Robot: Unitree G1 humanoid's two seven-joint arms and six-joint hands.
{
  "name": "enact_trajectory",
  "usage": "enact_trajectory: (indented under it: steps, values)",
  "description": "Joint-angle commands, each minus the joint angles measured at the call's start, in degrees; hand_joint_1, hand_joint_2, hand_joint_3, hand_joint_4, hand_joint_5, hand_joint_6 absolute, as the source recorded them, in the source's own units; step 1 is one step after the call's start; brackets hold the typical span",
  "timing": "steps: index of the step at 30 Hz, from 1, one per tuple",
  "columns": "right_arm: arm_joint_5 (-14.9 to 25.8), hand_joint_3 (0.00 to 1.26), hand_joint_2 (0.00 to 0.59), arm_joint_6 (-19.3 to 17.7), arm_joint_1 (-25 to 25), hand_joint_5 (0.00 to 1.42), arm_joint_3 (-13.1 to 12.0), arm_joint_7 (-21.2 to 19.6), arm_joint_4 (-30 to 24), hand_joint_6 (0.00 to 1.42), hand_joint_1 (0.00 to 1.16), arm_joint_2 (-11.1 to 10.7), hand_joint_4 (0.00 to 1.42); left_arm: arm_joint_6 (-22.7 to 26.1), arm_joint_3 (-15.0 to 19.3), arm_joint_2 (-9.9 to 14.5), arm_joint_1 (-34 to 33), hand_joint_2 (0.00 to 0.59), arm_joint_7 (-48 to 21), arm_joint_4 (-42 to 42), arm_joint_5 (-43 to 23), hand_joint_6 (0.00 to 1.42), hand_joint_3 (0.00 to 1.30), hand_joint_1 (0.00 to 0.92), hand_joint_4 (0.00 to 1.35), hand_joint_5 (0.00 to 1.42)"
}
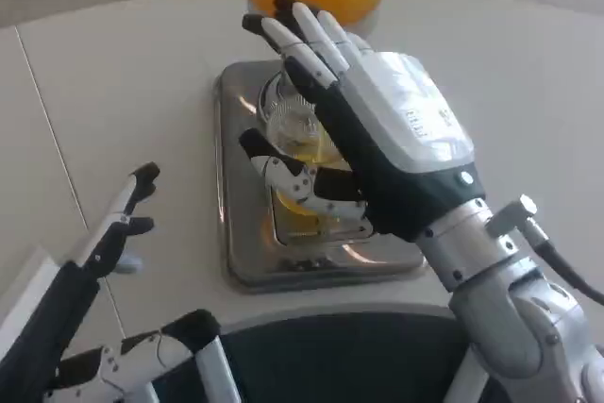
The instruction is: Grasp the cup under the faucet to collect the drink, then remove the cup.
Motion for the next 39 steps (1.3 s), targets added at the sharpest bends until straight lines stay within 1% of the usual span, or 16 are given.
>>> enact_trajectory:
  steps: [1,8,10,12,16,19,22,33,39]
  values:
    - [-0.1,0.05,0.465,-0.9,1.5,0.0,1.9,2.1,-1.1,0.08,0.41,0.1,0.0,4.4,-2.1,-2.4,-0.9,0.053,-0.2,-2.5,2.1,0.36,0.0,0.112,0.0,0.17]
    - [-0.4,0.06,0.466,-0.6,2.5,0.0,2.1,2.1,-2.5,0.08,0.42,0.2,0.0,13.3,-8.4,-8.9,-5.1,0.05,1.8,-4.4,9.6,0.39,0.0,0.143,0.0,0.17]
    - [-0.4,0.06,0.467,-0.6,2.8,0.0,2.1,2.2,-2.9,0.08,0.42,0.2,0.0,15.4,-10.7,-11.1,-6.4,0.052,2.8,-4.4,12.1,0.39,0.0,0.145,0.0,0.17]
    - [-0.3,0.06,0.465,-0.7,3.2,0.0,2.0,2.5,-3.6,0.08,0.42,-0.1,0.0,16.9,-12.5,-12.6,-7.2,0.056,3.7,-4.4,13.9,0.39,0.0,0.157,0.0,0.18]
    - [-0.1,0.06,0.462,-0.6,3.4,0.0,1.7,3.0,-4.4,0.08,0.41,-0.5,0.0,19.0,-15.0,-15.0,-8.4,0.056,4.8,-4.0,16.7,0.39,0.0,0.162,0.0,0.18]
    - [0.1,0.06,0.463,-0.6,3.4,0.0,1.4,3.3,-4.8,0.08,0.41,-0.7,0.0,19.8,-16.5,-16.2,-9.0,0.056,5.5,-3.5,18.0,0.4,0.0,0.164,0.0,0.18]
    - [0.4,0.06,0.465,-0.7,3.3,0.0,1.0,3.7,-5.0,0.08,0.42,-1.0,0.0,21.6,-18.4,-18.1,-11.0,0.053,6.5,-2.2,19.9,0.41,0.0,0.175,0.0,0.19]
    - [1.1,0.06,0.466,-0.3,3.7,0.0,-0.1,4.9,-7.1,0.08,0.42,-1.7,0.0,26.2,-21.6,-21.2,-16.9,0.052,9.2,1.3,23.0,0.41,0.0,0.178,0.0,0.2]
    - [1.1,0.06,0.466,-0.2,5.2,0.0,-1.0,5.0,-9.7,0.08,0.42,-1.7,0.0,27.8,-22.8,-21.9,-19.2,0.052,9.9,2.3,23.6,0.41,0.0,0.179,0.0,0.2]
